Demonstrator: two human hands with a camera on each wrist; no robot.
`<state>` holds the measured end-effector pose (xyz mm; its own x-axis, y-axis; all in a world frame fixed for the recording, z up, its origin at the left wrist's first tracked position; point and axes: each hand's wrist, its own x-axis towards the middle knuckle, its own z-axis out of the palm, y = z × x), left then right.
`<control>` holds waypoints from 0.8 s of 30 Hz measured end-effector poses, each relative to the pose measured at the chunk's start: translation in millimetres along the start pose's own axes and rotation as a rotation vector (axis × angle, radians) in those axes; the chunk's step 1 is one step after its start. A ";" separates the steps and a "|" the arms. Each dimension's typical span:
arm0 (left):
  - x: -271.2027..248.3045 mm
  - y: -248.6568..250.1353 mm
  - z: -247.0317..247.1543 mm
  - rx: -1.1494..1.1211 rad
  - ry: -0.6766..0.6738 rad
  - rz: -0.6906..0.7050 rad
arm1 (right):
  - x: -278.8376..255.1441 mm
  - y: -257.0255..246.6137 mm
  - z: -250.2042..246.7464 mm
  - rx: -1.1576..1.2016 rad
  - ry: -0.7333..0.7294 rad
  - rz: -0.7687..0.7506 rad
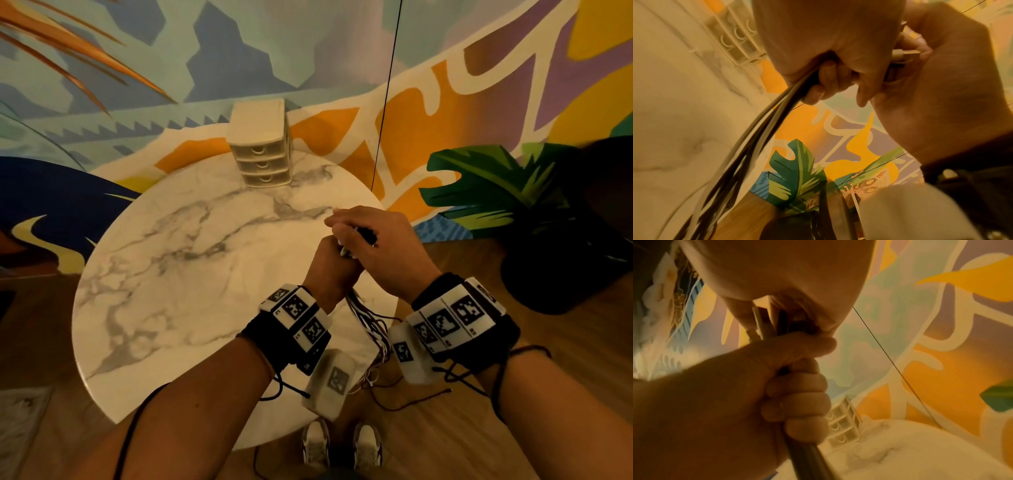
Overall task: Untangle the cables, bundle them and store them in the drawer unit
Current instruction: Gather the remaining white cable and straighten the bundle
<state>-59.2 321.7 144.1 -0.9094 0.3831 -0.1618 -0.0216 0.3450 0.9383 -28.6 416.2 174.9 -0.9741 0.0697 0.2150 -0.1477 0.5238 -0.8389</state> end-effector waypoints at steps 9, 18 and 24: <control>-11.4 5.6 8.7 -0.020 -0.066 -0.071 | 17.5 -6.4 -0.8 -0.252 -0.221 0.074; -13.3 -11.7 4.0 -0.165 -0.013 -0.102 | 13.2 -9.8 13.9 -0.149 -0.250 0.133; -17.0 -8.1 -1.1 -0.276 -0.085 -0.118 | 19.4 -1.0 5.9 0.255 -0.111 0.100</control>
<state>-44.1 311.5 139.5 -0.8563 0.4284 -0.2887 -0.2475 0.1503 0.9572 -48.3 412.0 176.9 -0.9967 0.0100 0.0808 -0.0745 0.2878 -0.9548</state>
